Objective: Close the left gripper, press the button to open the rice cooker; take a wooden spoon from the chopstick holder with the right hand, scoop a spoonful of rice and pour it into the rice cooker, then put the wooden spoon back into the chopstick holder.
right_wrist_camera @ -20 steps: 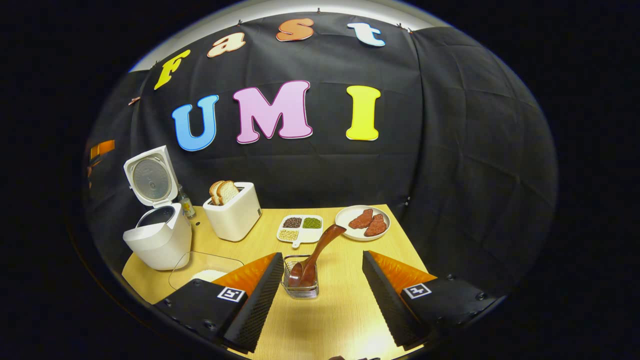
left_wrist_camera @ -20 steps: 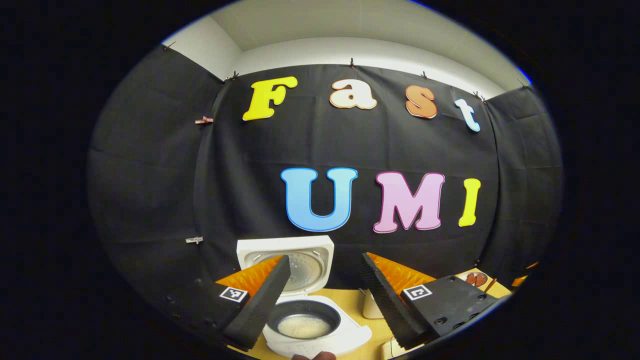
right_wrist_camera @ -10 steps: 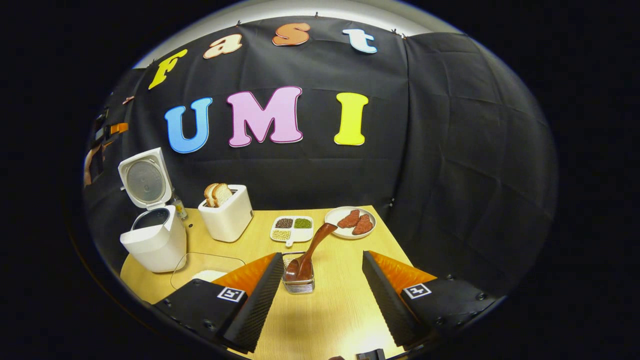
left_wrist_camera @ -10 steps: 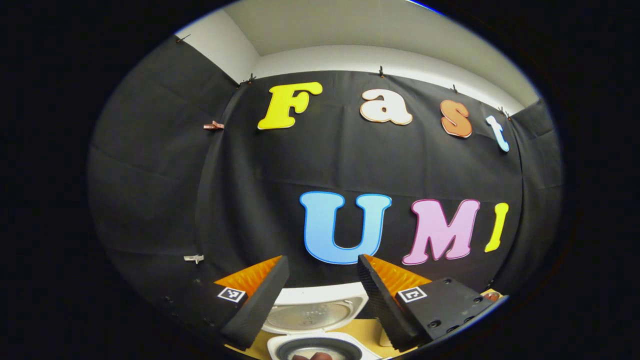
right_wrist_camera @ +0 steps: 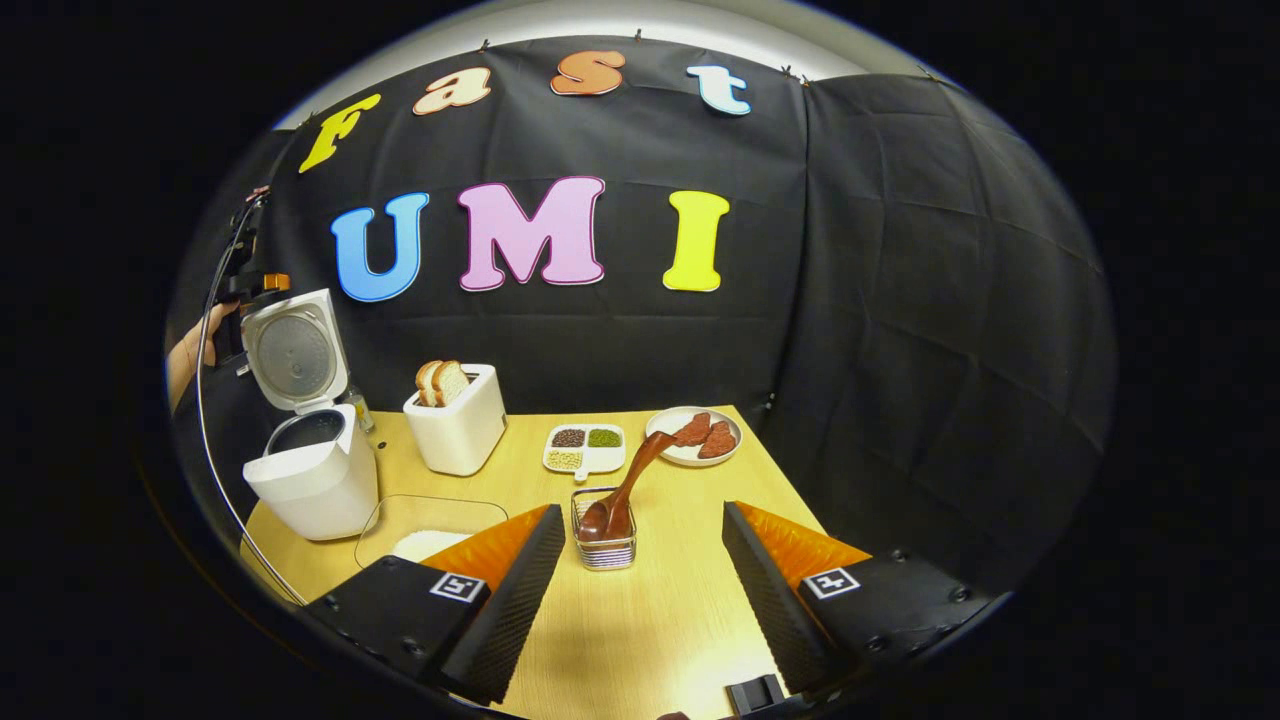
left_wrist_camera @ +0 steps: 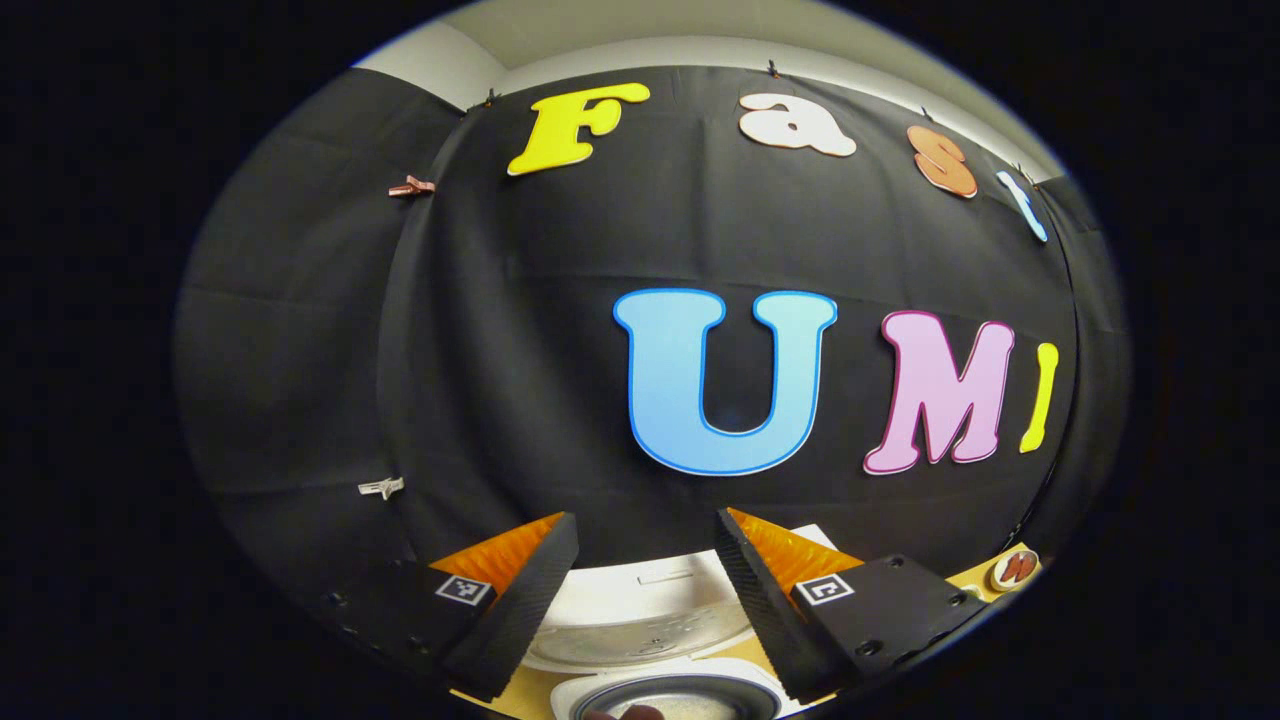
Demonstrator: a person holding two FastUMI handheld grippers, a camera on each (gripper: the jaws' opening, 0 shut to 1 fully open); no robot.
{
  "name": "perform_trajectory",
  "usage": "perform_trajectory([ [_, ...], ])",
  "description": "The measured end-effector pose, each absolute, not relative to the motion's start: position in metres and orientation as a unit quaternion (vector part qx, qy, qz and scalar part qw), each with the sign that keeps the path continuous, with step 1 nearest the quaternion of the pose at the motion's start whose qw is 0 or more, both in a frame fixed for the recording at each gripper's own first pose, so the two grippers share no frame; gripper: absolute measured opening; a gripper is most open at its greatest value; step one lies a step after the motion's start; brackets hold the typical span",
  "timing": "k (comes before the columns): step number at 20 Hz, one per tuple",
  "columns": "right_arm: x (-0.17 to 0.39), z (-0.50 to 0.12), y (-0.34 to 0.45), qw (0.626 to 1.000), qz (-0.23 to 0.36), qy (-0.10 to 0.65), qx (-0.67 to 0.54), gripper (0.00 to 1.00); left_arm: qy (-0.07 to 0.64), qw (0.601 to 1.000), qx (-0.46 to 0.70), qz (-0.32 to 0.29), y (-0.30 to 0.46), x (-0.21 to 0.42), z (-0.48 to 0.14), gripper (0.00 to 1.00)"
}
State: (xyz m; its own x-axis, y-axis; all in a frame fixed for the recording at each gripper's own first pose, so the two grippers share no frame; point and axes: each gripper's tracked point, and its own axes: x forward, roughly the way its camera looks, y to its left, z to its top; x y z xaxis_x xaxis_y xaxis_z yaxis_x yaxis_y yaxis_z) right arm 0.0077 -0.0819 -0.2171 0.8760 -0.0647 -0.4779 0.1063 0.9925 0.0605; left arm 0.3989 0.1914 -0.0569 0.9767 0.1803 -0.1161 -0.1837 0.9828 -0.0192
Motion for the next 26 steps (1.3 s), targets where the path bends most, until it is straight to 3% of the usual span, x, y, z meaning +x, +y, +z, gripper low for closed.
perform_trajectory([
  [9, -0.002, -0.209, -0.090, 0.968, -0.055, 0.238, 0.055, 0.99, 0.105, 0.989, -0.016, 0.104, 0.184, 0.384, -0.077, 0.99],
  [17, 0.014, -0.216, -0.069, 0.968, -0.013, 0.240, 0.069, 0.99, 0.141, 0.984, -0.030, 0.108, 0.138, 0.302, -0.111, 0.99],
  [26, 0.006, -0.220, -0.068, 0.965, 0.026, 0.255, 0.046, 0.99, 0.204, 0.967, -0.056, 0.139, 0.104, 0.258, -0.179, 0.99],
])
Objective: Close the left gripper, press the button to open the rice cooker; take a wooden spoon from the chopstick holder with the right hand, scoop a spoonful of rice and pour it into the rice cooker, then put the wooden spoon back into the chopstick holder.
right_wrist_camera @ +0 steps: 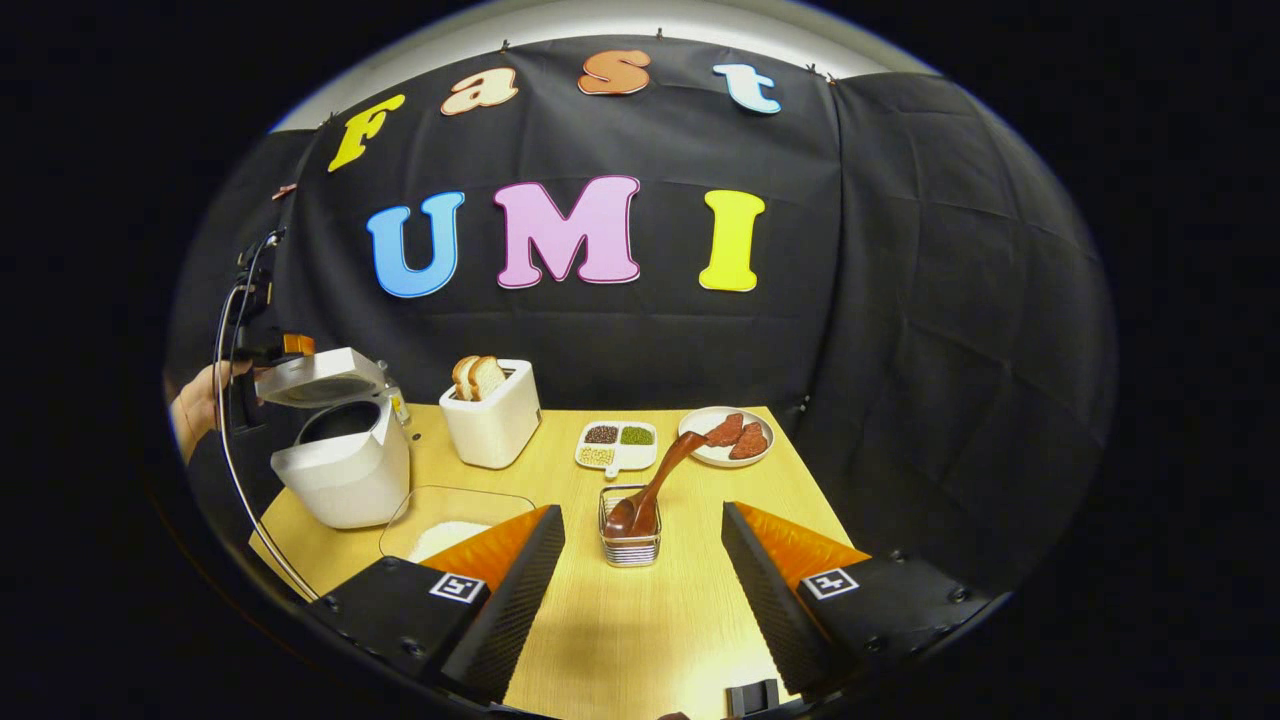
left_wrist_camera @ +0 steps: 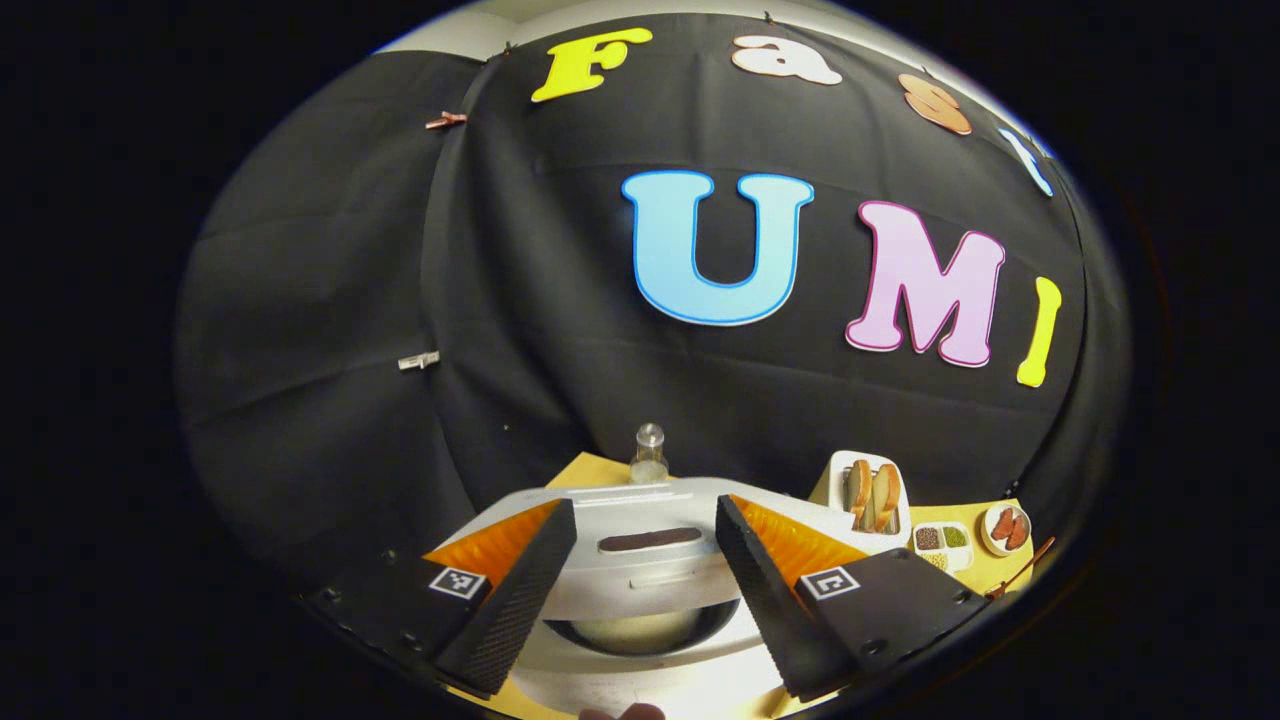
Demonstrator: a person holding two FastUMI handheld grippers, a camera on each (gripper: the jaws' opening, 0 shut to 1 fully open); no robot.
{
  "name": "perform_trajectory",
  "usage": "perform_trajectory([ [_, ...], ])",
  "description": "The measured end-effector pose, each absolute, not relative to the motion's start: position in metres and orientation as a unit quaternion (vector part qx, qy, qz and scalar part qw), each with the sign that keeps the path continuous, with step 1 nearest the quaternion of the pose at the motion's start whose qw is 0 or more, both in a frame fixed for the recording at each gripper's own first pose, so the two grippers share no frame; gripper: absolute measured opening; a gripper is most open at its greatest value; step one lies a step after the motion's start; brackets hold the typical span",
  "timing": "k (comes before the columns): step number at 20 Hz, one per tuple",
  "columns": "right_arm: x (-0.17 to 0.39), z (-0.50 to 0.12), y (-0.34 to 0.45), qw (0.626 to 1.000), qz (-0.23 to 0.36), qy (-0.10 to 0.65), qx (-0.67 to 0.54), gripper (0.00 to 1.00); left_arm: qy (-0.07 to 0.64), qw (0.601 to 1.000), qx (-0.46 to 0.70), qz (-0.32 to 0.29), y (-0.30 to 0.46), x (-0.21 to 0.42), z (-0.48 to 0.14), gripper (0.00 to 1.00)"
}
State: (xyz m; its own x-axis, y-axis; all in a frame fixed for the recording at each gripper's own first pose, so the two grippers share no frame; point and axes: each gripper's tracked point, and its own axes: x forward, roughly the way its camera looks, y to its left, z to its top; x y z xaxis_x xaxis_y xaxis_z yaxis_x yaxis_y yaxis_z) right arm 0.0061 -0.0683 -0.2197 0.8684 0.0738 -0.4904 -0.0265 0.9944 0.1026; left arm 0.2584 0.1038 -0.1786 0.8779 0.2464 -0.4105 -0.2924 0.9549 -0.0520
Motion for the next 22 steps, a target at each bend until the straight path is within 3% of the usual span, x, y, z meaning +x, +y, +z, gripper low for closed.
perform_trajectory([
  [22, -0.016, -0.240, -0.056, 0.957, 0.048, 0.279, 0.063, 0.99, 0.271, 0.949, -0.039, 0.155, 0.077, 0.215, -0.284, 0.99],
])
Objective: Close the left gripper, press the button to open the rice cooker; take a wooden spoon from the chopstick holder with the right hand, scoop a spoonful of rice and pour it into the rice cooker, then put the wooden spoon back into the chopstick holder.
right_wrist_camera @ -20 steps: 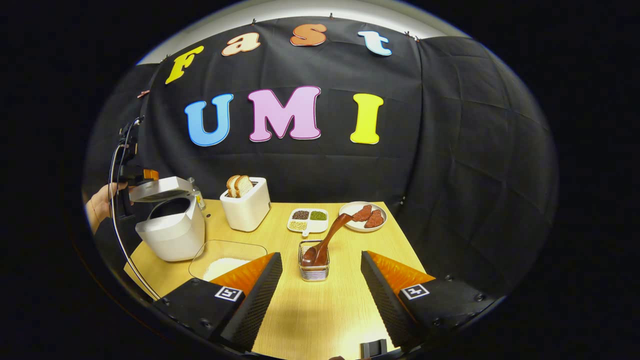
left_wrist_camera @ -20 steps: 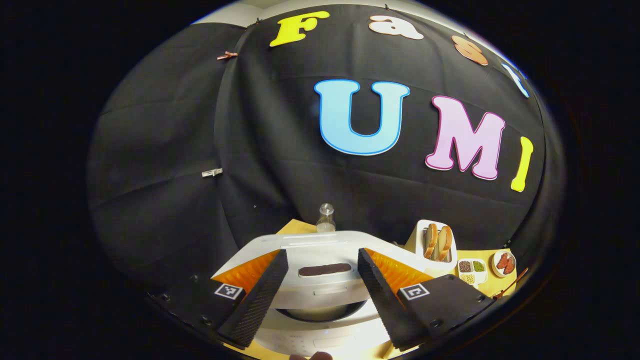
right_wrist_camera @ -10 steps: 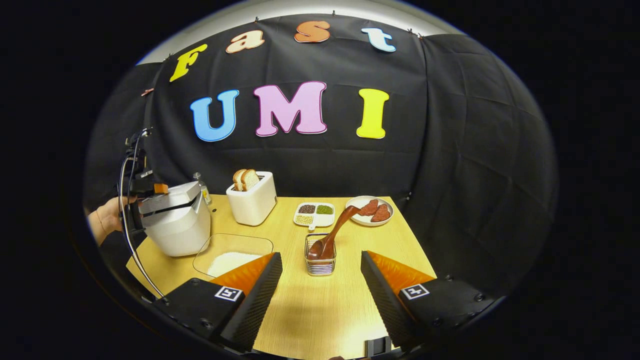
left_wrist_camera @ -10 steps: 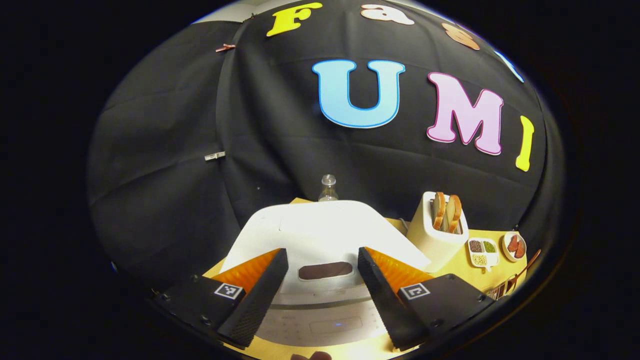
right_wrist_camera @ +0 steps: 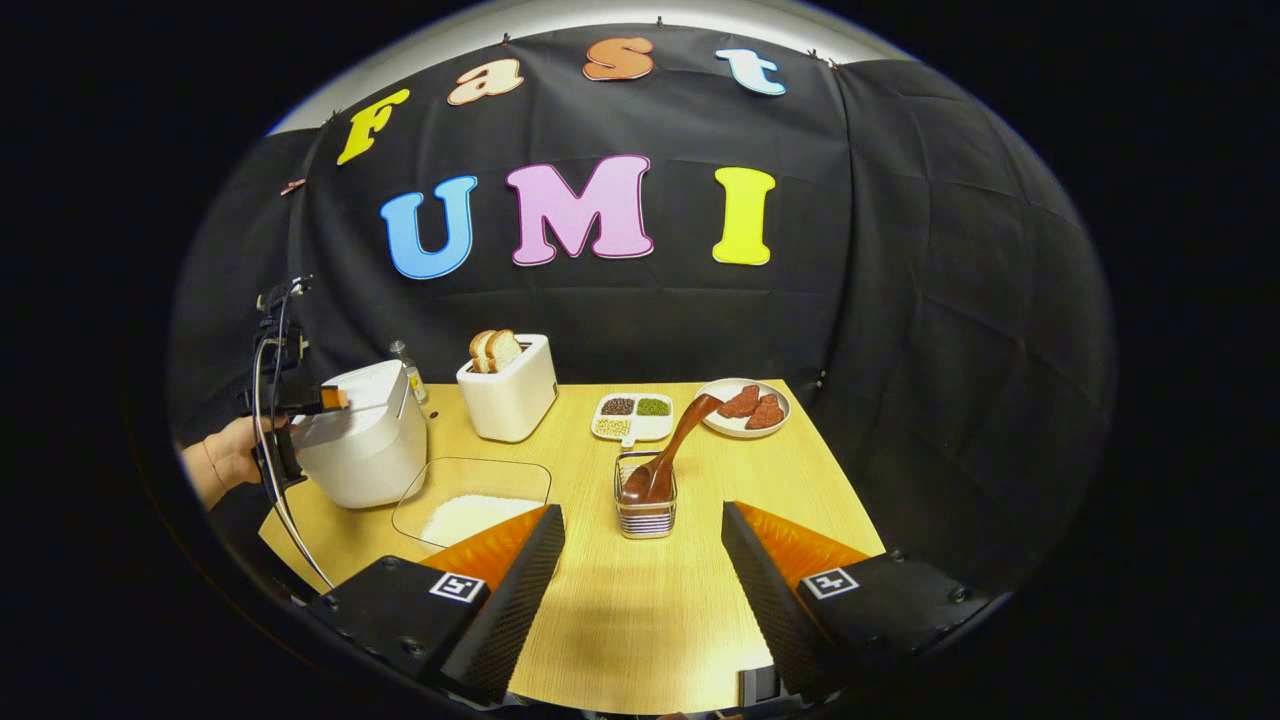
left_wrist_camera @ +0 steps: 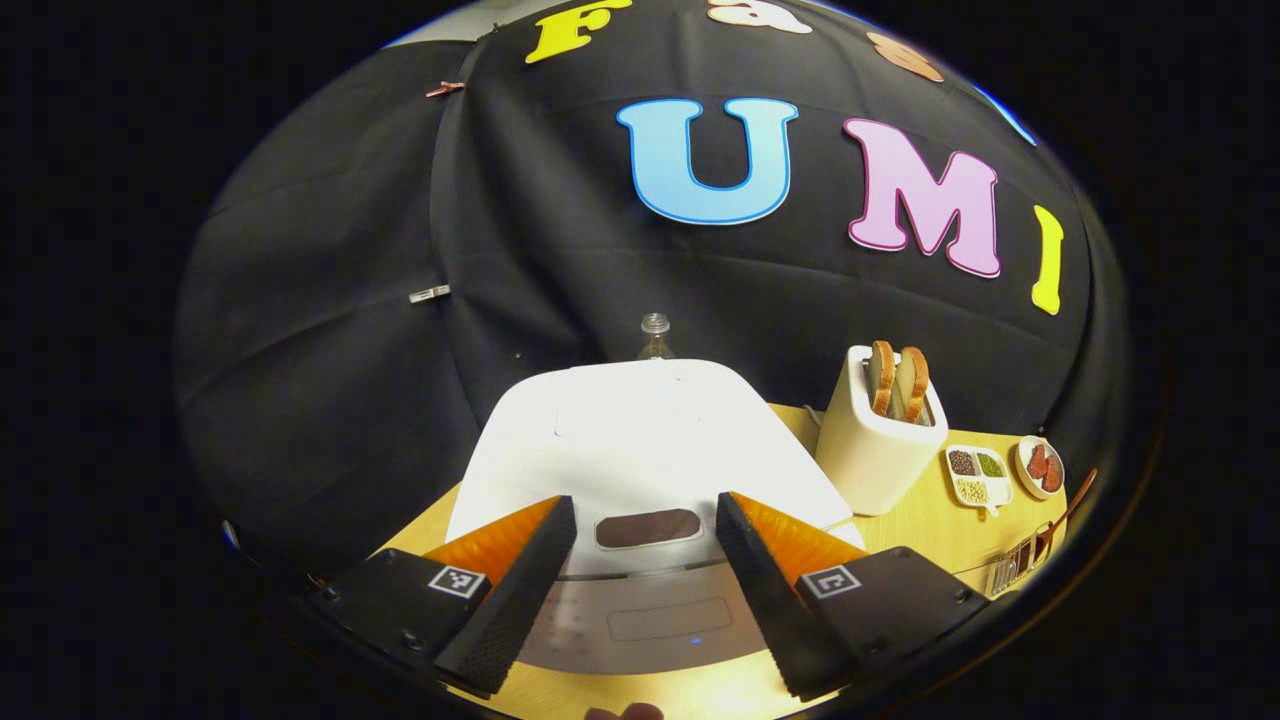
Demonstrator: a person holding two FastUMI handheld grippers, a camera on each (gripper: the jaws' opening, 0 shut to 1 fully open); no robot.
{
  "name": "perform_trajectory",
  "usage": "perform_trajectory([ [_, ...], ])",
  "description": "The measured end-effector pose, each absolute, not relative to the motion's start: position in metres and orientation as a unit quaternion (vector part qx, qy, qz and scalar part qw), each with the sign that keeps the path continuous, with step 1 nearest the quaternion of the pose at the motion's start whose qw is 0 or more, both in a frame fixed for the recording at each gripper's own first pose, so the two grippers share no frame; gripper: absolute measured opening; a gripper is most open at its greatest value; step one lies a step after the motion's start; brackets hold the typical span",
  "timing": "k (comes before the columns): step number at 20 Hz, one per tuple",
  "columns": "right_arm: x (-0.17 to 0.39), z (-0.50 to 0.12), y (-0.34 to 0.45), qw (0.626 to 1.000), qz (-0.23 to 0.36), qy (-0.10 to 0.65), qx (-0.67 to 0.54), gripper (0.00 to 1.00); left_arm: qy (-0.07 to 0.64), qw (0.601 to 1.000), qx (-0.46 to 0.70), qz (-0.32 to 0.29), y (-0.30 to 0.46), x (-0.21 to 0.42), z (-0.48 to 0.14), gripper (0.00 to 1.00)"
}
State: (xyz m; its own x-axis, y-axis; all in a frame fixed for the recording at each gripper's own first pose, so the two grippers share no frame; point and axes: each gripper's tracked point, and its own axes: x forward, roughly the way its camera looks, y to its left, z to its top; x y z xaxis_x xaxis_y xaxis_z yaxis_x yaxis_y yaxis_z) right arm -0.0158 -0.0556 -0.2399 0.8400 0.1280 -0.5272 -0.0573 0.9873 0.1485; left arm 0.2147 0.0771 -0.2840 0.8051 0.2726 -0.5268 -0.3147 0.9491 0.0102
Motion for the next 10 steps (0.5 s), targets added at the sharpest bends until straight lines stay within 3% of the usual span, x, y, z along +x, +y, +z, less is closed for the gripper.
perform_trajectory([
  [10, -0.011, -0.236, -0.043, 0.958, 0.060, 0.275, 0.065, 0.99, 0.247, 0.953, -0.050, 0.170, 0.080, 0.215, -0.289, 1.00],
])
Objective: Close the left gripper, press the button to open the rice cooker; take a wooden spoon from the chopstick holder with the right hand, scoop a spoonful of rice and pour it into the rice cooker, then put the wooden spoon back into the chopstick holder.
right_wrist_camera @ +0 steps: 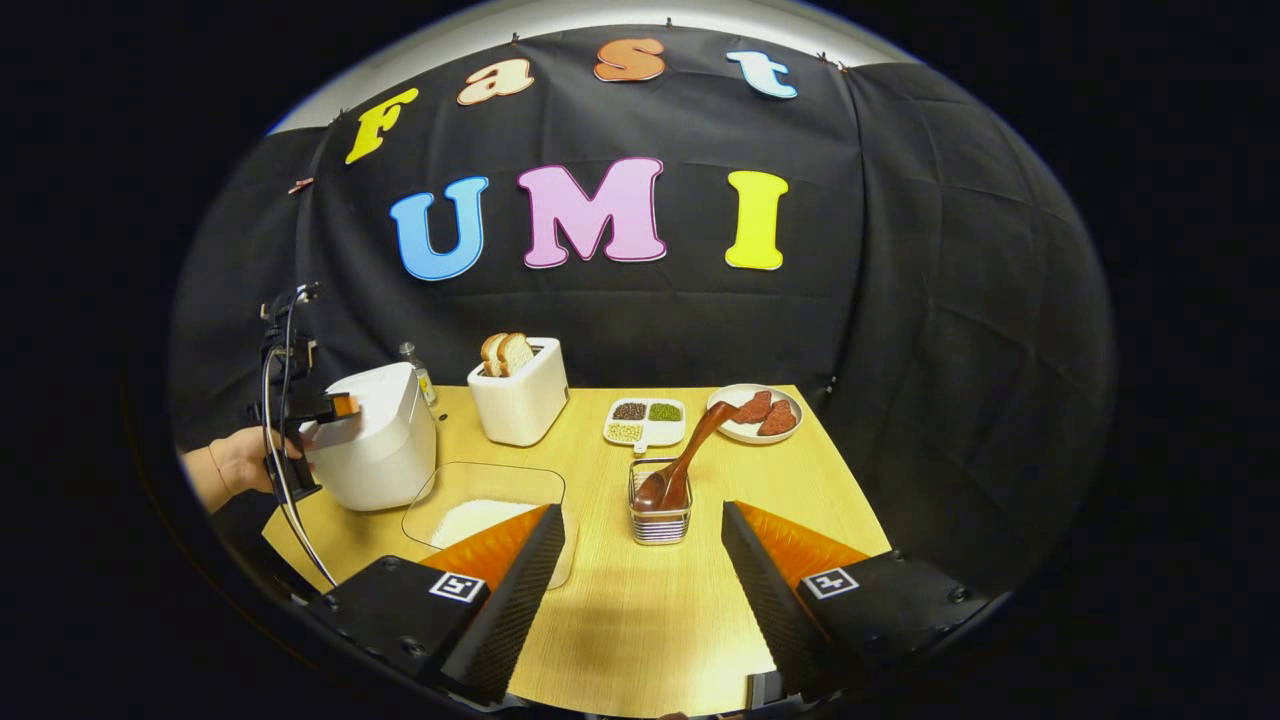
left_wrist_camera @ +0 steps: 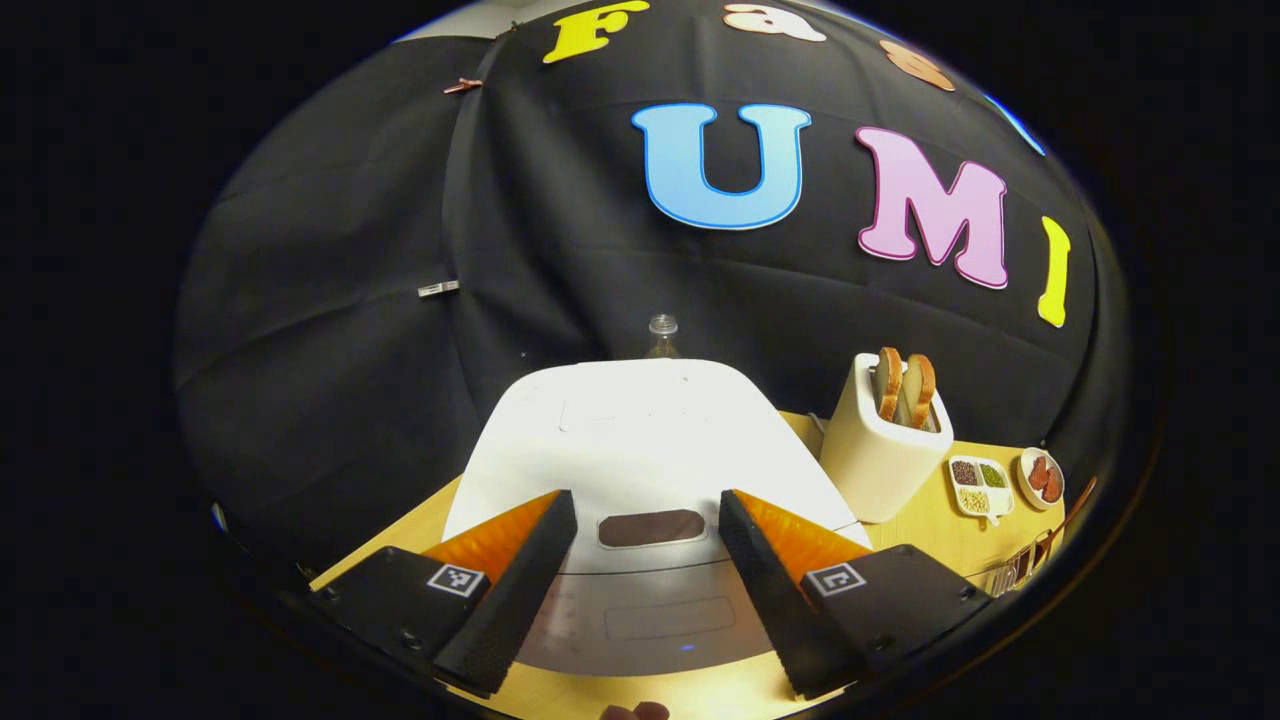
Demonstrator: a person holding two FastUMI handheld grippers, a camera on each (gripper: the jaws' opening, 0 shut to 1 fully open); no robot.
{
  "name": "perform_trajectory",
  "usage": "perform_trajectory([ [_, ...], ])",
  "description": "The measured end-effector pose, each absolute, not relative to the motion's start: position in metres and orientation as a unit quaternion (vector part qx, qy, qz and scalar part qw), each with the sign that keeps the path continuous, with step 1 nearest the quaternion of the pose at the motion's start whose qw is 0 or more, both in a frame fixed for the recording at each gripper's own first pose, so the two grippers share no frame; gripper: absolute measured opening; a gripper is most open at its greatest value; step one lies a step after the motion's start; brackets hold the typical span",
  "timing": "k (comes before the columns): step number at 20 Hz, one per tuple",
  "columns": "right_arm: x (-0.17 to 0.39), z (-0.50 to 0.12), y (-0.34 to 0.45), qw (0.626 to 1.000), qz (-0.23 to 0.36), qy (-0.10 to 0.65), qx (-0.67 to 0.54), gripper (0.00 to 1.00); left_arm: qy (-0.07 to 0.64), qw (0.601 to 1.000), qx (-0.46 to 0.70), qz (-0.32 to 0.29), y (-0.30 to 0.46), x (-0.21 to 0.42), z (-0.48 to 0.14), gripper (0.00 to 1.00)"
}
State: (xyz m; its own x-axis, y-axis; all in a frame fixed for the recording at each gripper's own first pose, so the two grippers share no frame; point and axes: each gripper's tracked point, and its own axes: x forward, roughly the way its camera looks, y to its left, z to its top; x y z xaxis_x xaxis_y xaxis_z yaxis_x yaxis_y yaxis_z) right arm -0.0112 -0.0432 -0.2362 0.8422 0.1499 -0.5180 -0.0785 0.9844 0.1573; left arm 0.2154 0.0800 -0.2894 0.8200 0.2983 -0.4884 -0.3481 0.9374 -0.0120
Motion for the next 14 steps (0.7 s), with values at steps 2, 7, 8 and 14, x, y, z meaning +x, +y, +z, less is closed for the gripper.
perform_trajectory([
  [2, -0.013, -0.238, -0.044, 0.957, 0.058, 0.275, 0.067, 0.99, 0.239, 0.955, -0.043, 0.171, 0.079, 0.216, -0.289, 1.00],
  [7, -0.013, -0.231, -0.051, 0.959, 0.051, 0.268, 0.071, 0.99, 0.233, 0.957, -0.033, 0.166, 0.081, 0.214, -0.287, 1.00],
  [8, -0.013, -0.229, -0.052, 0.960, 0.050, 0.266, 0.071, 0.99, 0.233, 0.957, -0.034, 0.167, 0.081, 0.213, -0.287, 1.00],
  [14, -0.009, -0.220, -0.054, 0.963, 0.053, 0.256, 0.070, 0.98, 0.212, 0.962, -0.066, 0.160, 0.081, 0.205, -0.276, 1.00],
])
